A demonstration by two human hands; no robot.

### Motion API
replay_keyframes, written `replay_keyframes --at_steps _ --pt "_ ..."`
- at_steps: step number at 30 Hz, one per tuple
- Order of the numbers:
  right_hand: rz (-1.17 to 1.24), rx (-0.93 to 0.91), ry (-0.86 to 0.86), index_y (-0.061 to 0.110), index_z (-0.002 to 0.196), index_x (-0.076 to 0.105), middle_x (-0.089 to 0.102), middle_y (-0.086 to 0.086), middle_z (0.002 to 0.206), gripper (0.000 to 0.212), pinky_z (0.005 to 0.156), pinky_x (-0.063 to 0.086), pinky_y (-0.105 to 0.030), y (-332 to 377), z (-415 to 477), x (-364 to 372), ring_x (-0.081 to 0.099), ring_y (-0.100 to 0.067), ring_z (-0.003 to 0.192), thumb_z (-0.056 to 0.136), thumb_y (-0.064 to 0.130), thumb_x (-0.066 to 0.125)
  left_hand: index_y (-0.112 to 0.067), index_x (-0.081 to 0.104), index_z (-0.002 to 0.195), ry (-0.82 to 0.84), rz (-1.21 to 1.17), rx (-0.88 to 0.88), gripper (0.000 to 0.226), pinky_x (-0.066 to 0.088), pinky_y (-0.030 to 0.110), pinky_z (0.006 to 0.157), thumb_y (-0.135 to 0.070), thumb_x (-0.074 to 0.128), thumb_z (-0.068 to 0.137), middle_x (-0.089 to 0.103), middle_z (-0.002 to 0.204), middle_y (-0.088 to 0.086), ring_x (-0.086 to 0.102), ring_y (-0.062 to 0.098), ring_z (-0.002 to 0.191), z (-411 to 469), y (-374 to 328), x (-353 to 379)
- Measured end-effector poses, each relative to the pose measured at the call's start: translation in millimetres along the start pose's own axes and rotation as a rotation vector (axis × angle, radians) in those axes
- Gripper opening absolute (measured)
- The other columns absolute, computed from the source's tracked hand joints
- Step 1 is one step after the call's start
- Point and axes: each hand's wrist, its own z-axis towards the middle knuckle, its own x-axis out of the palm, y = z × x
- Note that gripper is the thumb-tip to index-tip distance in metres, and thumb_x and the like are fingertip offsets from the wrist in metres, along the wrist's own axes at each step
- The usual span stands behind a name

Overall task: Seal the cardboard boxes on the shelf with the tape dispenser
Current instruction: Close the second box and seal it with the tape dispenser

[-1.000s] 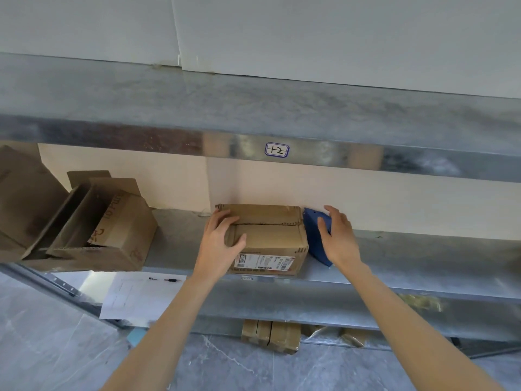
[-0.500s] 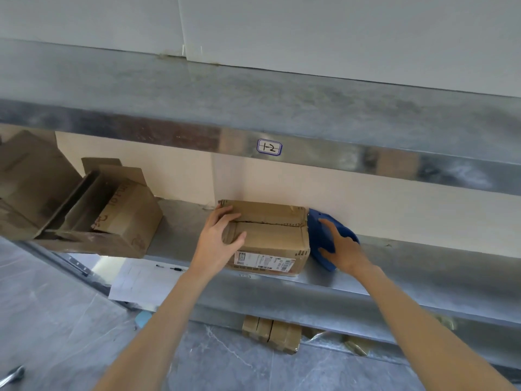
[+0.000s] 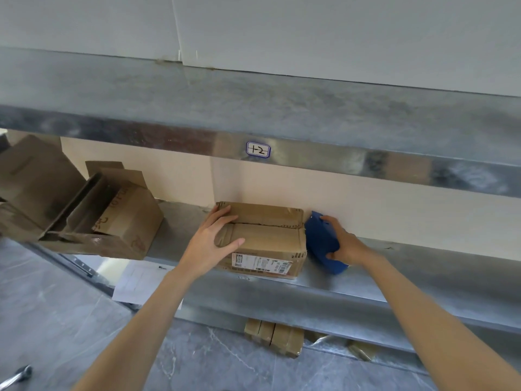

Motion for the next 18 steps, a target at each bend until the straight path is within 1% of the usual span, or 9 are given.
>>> replay_keyframes --at_steps 2,4,6,7,8,10,12,15,18 --pt "0.039 -0.009 -0.036 0.04 0.147 0.016 0.057 -0.013 0.098 0.092 0.055 0.043 -0.027 0.7 -7.1 -2.7 0.055 -0.022 0.07 0.082 0.005 0.07 -0.03 0.061 0.132 -0.003 0.0 0.009 0.059 0.023 0.027 0.115 -0.061 0.065 0.081 0.04 0.153 -0.019 0.015 -0.002 0.149 0.3 1.4 1.2" --pt "0.091 -0.008 -0.1 0.042 0.147 0.017 0.055 -0.009 0.101 0.09 0.056 0.045 -0.028 3.9 -15.4 -6.7 0.056 -0.023 0.072 0.082 0.004 0.066 -0.03 0.061 0.131 -0.013 -0.014 0.013 0.064 0.023 0.027 0.115 -0.068 0.061 0.079 0.041 0.152 -0.017 0.016 -0.001 0.149 1.0 2.8 2.9" --pt "0.127 0.001 -0.211 0.049 0.143 0.018 0.058 -0.007 0.11 0.083 0.064 0.051 -0.036 11.9 -26.5 -10.7 0.061 -0.028 0.081 0.085 0.011 0.063 -0.029 0.061 0.131 -0.015 -0.031 0.022 0.067 0.022 0.026 0.116 -0.071 0.062 0.079 0.042 0.152 -0.017 0.017 -0.001 0.149 2.3 4.6 3.6" --pt "0.118 0.002 -0.277 0.052 0.142 0.02 0.06 -0.005 0.115 0.076 0.068 0.051 -0.038 17.6 -32.9 -13.1 0.062 -0.029 0.085 0.088 0.018 0.062 -0.029 0.061 0.131 -0.01 -0.043 0.024 0.067 0.021 0.025 0.116 -0.069 0.062 0.078 0.042 0.151 -0.017 0.017 -0.001 0.149 3.3 5.6 3.3" --pt "0.093 -0.002 -0.344 0.051 0.141 0.022 0.063 -0.005 0.116 0.068 0.067 0.05 -0.038 24.2 -39.4 -15.8 0.062 -0.029 0.085 0.092 0.024 0.059 -0.028 0.061 0.132 0.0 -0.053 0.027 0.067 0.021 0.025 0.116 -0.067 0.062 0.077 0.041 0.151 -0.017 0.016 -0.001 0.149 4.4 6.8 2.5" --pt "0.041 -0.017 -0.449 0.048 0.141 0.025 0.067 -0.008 0.106 0.056 0.056 0.045 -0.035 39.9 -52.6 -21.9 0.061 -0.024 0.072 0.097 0.032 0.055 -0.028 0.059 0.134 0.033 -0.065 0.04 0.062 0.022 0.026 0.116 -0.059 0.066 0.08 0.04 0.152 -0.017 0.016 0.001 0.15 6.4 8.6 -0.1" --pt "0.021 -0.065 -0.513 0.047 0.14 0.026 0.067 -0.009 0.098 0.054 0.056 0.047 -0.037 58.9 -65.3 -26.1 0.058 -0.022 0.065 0.097 0.035 0.056 -0.027 0.057 0.136 0.067 -0.084 0.066 0.055 0.023 0.029 0.116 -0.046 0.072 0.086 0.039 0.154 -0.014 0.015 0.003 0.15 8.8 11.0 -3.0" --pt "0.031 -0.161 -0.525 0.05 0.14 0.025 0.065 0.0 0.098 0.058 0.062 0.052 -0.038 93.1 -80.3 -26.1 0.061 -0.023 0.07 0.095 0.039 0.059 -0.024 0.057 0.136 0.079 -0.123 0.088 0.05 0.026 0.035 0.12 -0.03 0.074 0.088 0.042 0.152 -0.011 0.021 0.007 0.15 13.7 16.3 -9.0" --pt "0.025 -0.263 -0.482 0.048 0.142 0.027 0.064 0.004 0.106 0.06 0.065 0.052 -0.036 131.0 -83.0 -18.5 0.062 -0.025 0.078 0.094 0.038 0.062 -0.019 0.059 0.133 0.1 -0.139 0.116 0.048 0.028 0.038 0.12 -0.025 0.075 0.088 0.047 0.148 -0.008 0.028 0.01 0.148 18.1 22.7 -13.8"
